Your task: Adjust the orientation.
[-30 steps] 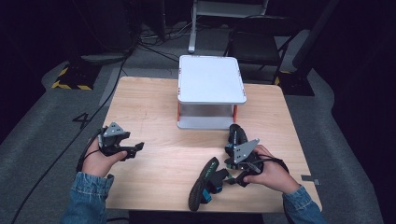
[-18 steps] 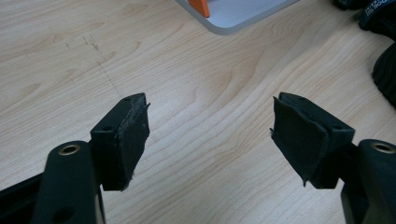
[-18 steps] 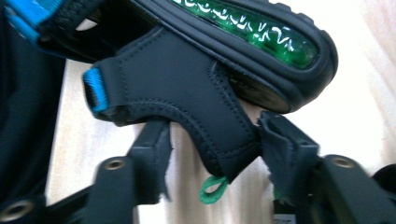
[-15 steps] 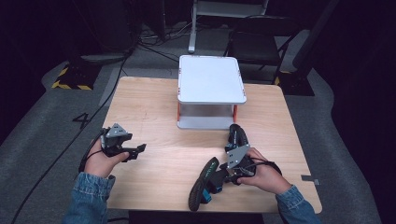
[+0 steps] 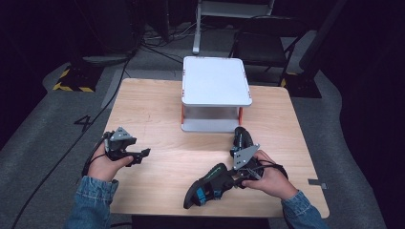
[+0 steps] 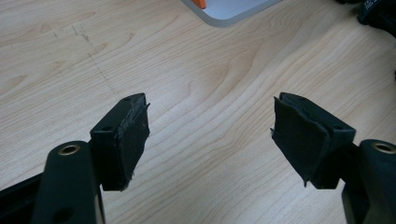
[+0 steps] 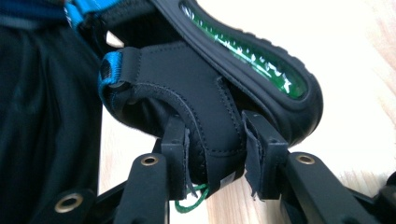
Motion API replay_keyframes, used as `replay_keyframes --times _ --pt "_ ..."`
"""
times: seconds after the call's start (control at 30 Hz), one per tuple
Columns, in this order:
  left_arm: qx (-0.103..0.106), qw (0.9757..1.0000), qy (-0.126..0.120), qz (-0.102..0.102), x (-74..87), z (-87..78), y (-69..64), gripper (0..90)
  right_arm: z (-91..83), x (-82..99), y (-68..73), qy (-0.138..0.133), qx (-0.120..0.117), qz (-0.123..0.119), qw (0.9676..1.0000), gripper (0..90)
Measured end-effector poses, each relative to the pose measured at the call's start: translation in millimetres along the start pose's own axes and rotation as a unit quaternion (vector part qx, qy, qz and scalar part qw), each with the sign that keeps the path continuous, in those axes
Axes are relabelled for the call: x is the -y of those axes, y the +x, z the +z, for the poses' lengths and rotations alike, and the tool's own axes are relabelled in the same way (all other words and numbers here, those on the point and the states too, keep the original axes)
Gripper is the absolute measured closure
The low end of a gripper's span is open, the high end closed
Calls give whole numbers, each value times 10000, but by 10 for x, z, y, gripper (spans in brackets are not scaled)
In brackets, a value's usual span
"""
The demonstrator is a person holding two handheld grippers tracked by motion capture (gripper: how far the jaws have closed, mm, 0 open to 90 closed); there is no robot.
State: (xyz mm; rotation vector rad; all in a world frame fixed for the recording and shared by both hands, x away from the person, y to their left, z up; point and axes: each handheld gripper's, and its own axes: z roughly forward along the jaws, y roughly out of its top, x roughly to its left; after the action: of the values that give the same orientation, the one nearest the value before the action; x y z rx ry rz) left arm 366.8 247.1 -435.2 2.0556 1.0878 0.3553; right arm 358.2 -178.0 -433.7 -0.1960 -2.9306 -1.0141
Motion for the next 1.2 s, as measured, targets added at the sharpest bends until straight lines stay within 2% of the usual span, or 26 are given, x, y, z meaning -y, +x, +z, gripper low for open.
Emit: replay_keyframes --times 0.07,0.1,0.2,0.33,0.4,0.43,0.47,0.57,0.63,0.67,0.7,0.77,0.83,0.9,1.0,1.1,1.13,1.17,1.2 --pt "3 10000 3 8 0 3 -4 271 -4 -11 -1 -66 40 88 9999 644" --pt "21 10000 12 3 -1 11 -18 269 -5 -20 -22 -261 151 216 9993 640" --pt "83 10000 24 17 -6 21 -33 267 31 -34 -70 -526 252 387 9976 626" --pt "92 10000 34 15 -3 36 -48 266 109 -140 -90 -709 515 323 9956 655" --pt "83 10000 44 25 0 34 -44 266 135 -172 -90 -747 573 317 9950 655" --pt "77 10000 50 7 7 31 -36 266 202 -229 -105 -781 727 271 9939 643" --pt "68 10000 34 0 12 31 -33 266 228 -241 -112 -820 737 307 9934 635" --pt "67 10000 34 -49 28 29 -29 267 340 -257 -153 -855 835 271 9925 562" --pt "72 9999 67 -45 40 30 -24 265 414 -240 -185 -763 926 356 9921 516" --pt "77 9999 80 -30 44 29 -22 265 425 -232 -196 -880 910 397 9912 512" --pt "73 9999 77 -33 46 27 -22 265 425 -229 -208 -906 836 423 9915 508" --pt "71 10000 50 -48 49 23 -20 265 408 -229 -222 -973 850 407 9908 464" --pt "65 9999 59 -58 52 18 -14 265 364 -234 -236 -1135 864 405 9889 387" --pt "56 10000 52 -53 54 17 -7 265 283 -231 -238 -1264 903 413 9870 372" --pt "49 10000 67 -49 53 13 -3 265 122 -208 -217 -1355 1035 329 9848 403" --pt "48 9999 65 -80 57 21 -8 265 24 -188 -179 -1292 1057 273 9856 500" --pt "48 9999 65 -80 57 21 -8 265 24 -188 -179 -1292 1057 273 9856 500" --pt "44 9999 94 -51 61 24 -10 265 42 -198 -160 -1125 1030 218 9881 615" --pt "54 9999 89 -71 65 25 -18 266 53 -201 -154 -1028 1010 195 9894 662"
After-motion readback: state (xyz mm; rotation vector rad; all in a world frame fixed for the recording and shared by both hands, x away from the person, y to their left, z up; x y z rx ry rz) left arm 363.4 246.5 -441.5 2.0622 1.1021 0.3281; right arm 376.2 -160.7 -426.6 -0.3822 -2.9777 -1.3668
